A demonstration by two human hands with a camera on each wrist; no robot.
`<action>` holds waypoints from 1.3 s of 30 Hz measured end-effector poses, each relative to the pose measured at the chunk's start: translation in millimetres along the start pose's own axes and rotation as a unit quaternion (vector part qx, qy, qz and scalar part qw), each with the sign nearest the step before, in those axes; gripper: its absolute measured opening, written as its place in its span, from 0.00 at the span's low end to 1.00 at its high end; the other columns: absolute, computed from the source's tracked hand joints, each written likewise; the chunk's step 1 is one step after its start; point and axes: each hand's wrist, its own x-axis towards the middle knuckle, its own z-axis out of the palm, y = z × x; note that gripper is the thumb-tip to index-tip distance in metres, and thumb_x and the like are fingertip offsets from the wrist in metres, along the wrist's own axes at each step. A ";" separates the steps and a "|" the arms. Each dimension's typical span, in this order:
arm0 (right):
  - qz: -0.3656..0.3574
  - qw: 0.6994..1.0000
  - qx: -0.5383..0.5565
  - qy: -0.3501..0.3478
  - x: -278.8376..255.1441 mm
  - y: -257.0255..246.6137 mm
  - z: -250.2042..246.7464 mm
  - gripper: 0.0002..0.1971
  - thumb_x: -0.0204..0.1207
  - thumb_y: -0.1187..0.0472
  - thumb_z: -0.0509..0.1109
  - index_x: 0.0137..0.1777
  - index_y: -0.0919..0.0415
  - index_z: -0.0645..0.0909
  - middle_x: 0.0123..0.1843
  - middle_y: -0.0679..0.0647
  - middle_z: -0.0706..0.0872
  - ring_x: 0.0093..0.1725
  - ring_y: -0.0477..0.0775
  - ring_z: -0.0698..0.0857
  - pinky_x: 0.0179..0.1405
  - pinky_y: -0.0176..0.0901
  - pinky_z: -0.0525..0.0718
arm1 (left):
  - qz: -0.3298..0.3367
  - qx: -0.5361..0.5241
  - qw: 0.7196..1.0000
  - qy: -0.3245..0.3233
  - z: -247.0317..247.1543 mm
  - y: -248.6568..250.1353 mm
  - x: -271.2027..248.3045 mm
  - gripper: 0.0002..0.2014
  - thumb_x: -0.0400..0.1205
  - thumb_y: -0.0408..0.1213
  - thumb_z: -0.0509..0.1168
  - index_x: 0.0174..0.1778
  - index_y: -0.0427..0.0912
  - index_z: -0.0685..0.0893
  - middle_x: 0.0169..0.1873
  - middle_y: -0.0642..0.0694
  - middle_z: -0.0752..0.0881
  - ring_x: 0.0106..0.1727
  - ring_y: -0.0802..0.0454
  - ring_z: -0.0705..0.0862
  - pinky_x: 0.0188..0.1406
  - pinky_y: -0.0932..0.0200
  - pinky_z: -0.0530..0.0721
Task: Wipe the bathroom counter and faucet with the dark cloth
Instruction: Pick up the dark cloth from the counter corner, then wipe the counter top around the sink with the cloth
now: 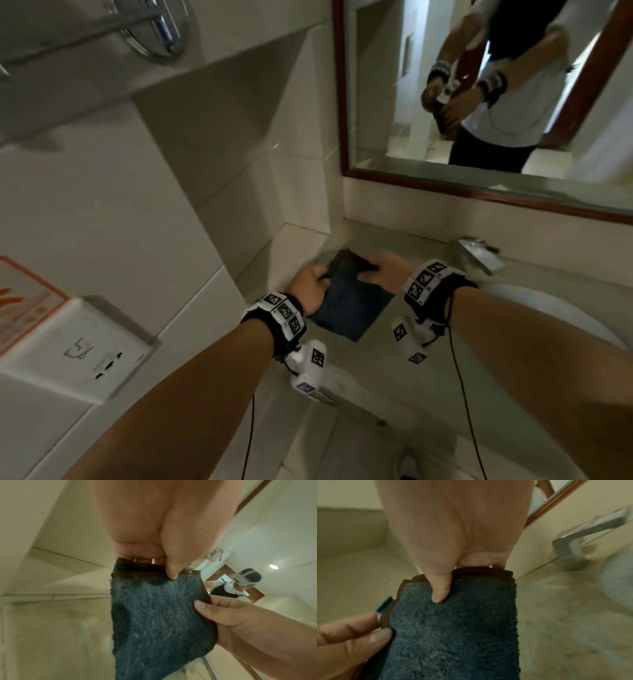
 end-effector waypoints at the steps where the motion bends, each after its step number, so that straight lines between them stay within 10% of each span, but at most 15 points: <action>1: 0.005 1.000 -0.003 0.003 -16.0 2.3 -1.7 0.16 0.82 0.57 0.68 0.66 0.62 0.82 0.58 0.58 0.86 0.61 0.59 0.83 0.53 0.42 0.74 | 0.011 -0.001 1.000 -0.013 5.9 4.5 -7.4 0.09 0.85 0.31 0.58 0.52 0.38 0.84 0.47 0.38 0.88 0.51 0.43 0.84 0.55 0.54 0.81; 13: 0.174 0.979 0.006 0.104 -188.1 89.9 -50.9 0.13 0.83 0.54 0.66 0.60 0.61 0.83 0.50 0.51 0.82 0.50 0.52 0.80 0.49 0.40 0.71 | 0.145 0.124 0.962 -0.197 108.2 133.4 -43.9 0.15 0.86 0.35 0.58 0.64 0.34 0.83 0.56 0.36 0.86 0.58 0.42 0.83 0.56 0.55 0.78; 18: 0.235 0.964 0.031 0.122 -253.4 154.9 -62.5 0.11 0.80 0.54 0.70 0.44 0.61 0.85 0.40 0.54 0.84 0.43 0.53 0.80 0.41 0.41 0.72 | 0.178 0.102 0.949 -0.238 191.8 168.8 -57.0 0.09 0.79 0.32 0.65 0.50 0.32 0.86 0.46 0.33 0.88 0.51 0.39 0.86 0.58 0.42 0.83; 25: 0.285 0.946 0.071 0.139 -325.4 241.9 -65.5 0.15 0.77 0.54 0.73 0.30 0.45 0.76 0.31 0.44 0.79 0.34 0.45 0.78 0.31 0.37 0.70 | 0.141 0.119 0.936 -0.301 299.7 202.6 -73.2 0.07 0.77 0.30 0.67 0.48 0.34 0.85 0.43 0.38 0.86 0.48 0.43 0.84 0.49 0.53 0.80; 31: 0.325 0.935 0.076 0.119 -348.9 306.9 -61.4 0.10 0.75 0.55 0.76 0.41 0.60 0.82 0.35 0.52 0.81 0.40 0.55 0.82 0.29 0.41 0.71 | 0.108 0.081 0.941 -0.311 372.0 203.1 -81.2 0.02 0.76 0.28 0.68 0.42 0.33 0.85 0.41 0.32 0.87 0.47 0.38 0.86 0.52 0.44 0.84; 39: 0.339 0.922 0.090 0.163 -338.1 356.5 -15.0 0.16 0.76 0.61 0.72 0.63 0.59 0.79 0.65 0.60 0.81 0.58 0.61 0.82 0.51 0.44 0.78 | 0.008 0.033 0.964 -0.263 426.1 162.0 -86.1 0.07 0.78 0.29 0.66 0.50 0.36 0.87 0.44 0.39 0.88 0.46 0.46 0.85 0.49 0.55 0.82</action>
